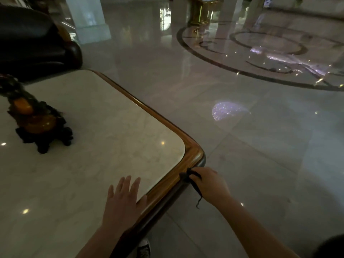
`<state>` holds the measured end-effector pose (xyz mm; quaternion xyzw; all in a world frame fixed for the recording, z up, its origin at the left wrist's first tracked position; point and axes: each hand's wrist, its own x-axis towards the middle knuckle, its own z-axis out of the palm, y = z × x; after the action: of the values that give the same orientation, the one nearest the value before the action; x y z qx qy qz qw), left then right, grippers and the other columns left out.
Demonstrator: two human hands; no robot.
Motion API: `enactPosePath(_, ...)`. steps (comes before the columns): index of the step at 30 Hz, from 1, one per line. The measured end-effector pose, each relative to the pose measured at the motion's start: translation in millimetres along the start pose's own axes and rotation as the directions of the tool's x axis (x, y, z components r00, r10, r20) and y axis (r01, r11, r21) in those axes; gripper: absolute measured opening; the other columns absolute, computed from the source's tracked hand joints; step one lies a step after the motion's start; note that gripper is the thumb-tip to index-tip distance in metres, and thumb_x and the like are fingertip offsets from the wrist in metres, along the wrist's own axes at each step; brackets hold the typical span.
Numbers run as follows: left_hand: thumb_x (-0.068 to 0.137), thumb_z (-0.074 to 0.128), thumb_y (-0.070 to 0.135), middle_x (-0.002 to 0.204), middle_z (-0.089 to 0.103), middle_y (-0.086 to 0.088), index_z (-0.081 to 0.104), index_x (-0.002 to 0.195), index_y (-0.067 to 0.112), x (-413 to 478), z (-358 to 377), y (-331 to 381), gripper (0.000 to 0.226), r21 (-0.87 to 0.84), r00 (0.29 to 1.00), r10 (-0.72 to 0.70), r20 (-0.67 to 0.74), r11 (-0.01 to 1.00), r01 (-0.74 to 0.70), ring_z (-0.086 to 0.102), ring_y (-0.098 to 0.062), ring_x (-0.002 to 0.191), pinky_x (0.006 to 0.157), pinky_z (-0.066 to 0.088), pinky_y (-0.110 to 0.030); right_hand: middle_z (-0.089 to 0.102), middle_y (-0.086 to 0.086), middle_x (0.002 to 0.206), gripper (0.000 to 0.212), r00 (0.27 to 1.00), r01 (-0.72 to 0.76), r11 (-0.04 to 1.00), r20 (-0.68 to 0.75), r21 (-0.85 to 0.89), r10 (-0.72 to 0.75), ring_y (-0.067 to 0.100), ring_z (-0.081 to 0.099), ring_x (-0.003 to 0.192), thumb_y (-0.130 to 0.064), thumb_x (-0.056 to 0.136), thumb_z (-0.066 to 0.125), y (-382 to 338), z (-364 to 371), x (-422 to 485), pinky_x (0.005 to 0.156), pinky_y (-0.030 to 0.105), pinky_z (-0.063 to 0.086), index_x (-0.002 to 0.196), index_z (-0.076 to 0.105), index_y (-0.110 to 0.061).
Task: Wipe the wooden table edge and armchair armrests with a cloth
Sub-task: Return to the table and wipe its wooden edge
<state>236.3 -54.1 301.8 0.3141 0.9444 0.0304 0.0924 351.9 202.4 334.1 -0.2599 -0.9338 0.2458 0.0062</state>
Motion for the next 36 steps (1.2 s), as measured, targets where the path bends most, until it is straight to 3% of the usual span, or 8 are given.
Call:
enactPosePath(5, 0.089, 0.015, 0.064, 0.150, 0.046, -0.012, 0.046, 0.146, 0.021, 60.5, 11.3, -33.8, 0.077, -0.038, 1.000, 0.006, 0.029, 0.999, -0.005, 0.041, -0.033, 0.140, 0.110, 0.034, -0.059, 0.067, -0.003, 0.104, 0.022, 0.999, -0.031, 0.999, 0.006, 0.036, 0.031, 0.018, 0.064, 0.092, -0.037, 0.099, 0.053, -24.6, 24.0, 61.9, 0.074, 0.033, 0.052, 0.114, 0.067, -0.031)
enactPosePath(8, 0.091, 0.011, 0.064, 0.164, 0.019, -0.004, 0.018, 0.156, 0.030, 96.9, 27.8, -53.5, 0.074, -0.017, 0.995, 0.022, 0.095, 1.000, -0.020, 0.015, -0.025, 0.151, 0.120, 0.015, -0.051, 0.068, -0.003, 0.109, 0.024, 0.998, -0.051, 0.996, 0.024, 0.073, 0.049, 0.018, 0.064, 0.096, -0.037, 0.099, 0.053, -34.6, 42.8, 94.9, 0.077, 0.033, 0.052, 0.118, 0.066, -0.031)
enactPosePath(10, 0.094, 0.011, 0.064, 0.166, 0.011, -0.003, 0.009, 0.156, 0.031, 116.7, 40.6, -64.6, 0.071, -0.006, 0.992, 0.027, 0.121, 1.000, -0.026, 0.007, -0.023, 0.152, 0.121, 0.009, -0.049, 0.068, -0.003, 0.110, 0.024, 0.997, -0.058, 0.995, 0.049, 0.076, 0.054, 0.018, 0.064, 0.099, -0.037, 0.099, 0.053, -38.2, 57.1, 117.4, 0.080, 0.035, 0.053, 0.118, 0.066, -0.030)
enactPosePath(15, 0.095, 0.012, 0.064, 0.166, 0.008, -0.002, 0.006, 0.156, 0.031, 160.2, 72.3, -77.3, 0.070, 0.015, 0.985, 0.009, 0.174, 1.000, -0.012, 0.004, -0.022, 0.152, 0.121, 0.008, -0.049, 0.067, 0.000, 0.115, 0.027, 0.994, -0.067, 0.995, 0.089, 0.070, 0.061, 0.021, 0.063, 0.102, -0.036, 0.100, 0.052, -34.5, 93.7, 172.7, 0.085, 0.038, 0.052, 0.122, 0.065, -0.028)
enactPosePath(20, 0.087, -0.002, 0.066, 0.166, 0.003, -0.002, 0.003, 0.155, 0.032, 211.3, 122.8, -78.9, 0.076, -0.016, 0.978, -0.016, 0.206, 1.000, 0.020, -0.001, -0.022, 0.152, 0.122, 0.002, -0.049, 0.065, 0.001, 0.112, 0.028, 0.990, -0.033, 0.998, 0.137, 0.050, 0.026, 0.021, 0.063, 0.096, -0.037, 0.102, 0.048, -5.4, 145.6, 238.8, 0.076, 0.036, 0.051, 0.124, 0.063, -0.029)
enactPosePath(25, 0.083, -0.005, 0.068, 0.166, 0.007, -0.003, 0.010, 0.156, 0.032, 265.5, 198.9, -82.2, 0.083, -0.061, 0.975, -0.067, 0.211, 0.995, 0.081, -0.001, -0.024, 0.152, 0.121, 0.002, -0.052, 0.062, 0.002, 0.116, 0.030, 0.988, -0.011, 0.999, 0.154, 0.038, 0.005, 0.022, 0.062, 0.097, -0.036, 0.103, 0.048, 41.1, 219.3, 304.3, 0.073, 0.031, 0.046, 0.129, 0.060, -0.026)
enactPosePath(30, 0.086, 0.001, 0.066, 0.166, 0.008, -0.007, 0.015, 0.155, 0.029, 312.0, 273.7, -80.5, 0.080, -0.019, 0.970, -0.090, 0.224, 0.995, 0.097, -0.001, -0.028, 0.152, 0.120, 0.006, -0.055, 0.062, 0.002, 0.114, 0.030, 0.994, 0.032, 0.998, 0.104, 0.046, -0.037, 0.024, 0.060, 0.098, -0.033, 0.103, 0.048, 83.7, 287.0, 349.1, 0.078, 0.036, 0.050, 0.129, 0.060, -0.023)
enactPosePath(36, 0.093, 0.020, 0.065, 0.160, 0.027, -0.017, 0.035, 0.151, 0.021, 333.4, 327.9, -80.4, 0.074, 0.002, 0.967, -0.144, 0.212, 0.989, 0.147, 0.017, -0.041, 0.149, 0.112, 0.019, -0.069, 0.062, 0.008, 0.121, 0.030, 0.978, 0.205, 0.978, 0.053, -0.025, -0.204, 0.031, 0.056, 0.101, -0.026, 0.100, 0.053, 104.4, 339.7, 375.6, 0.087, 0.045, 0.052, 0.128, 0.060, -0.017)
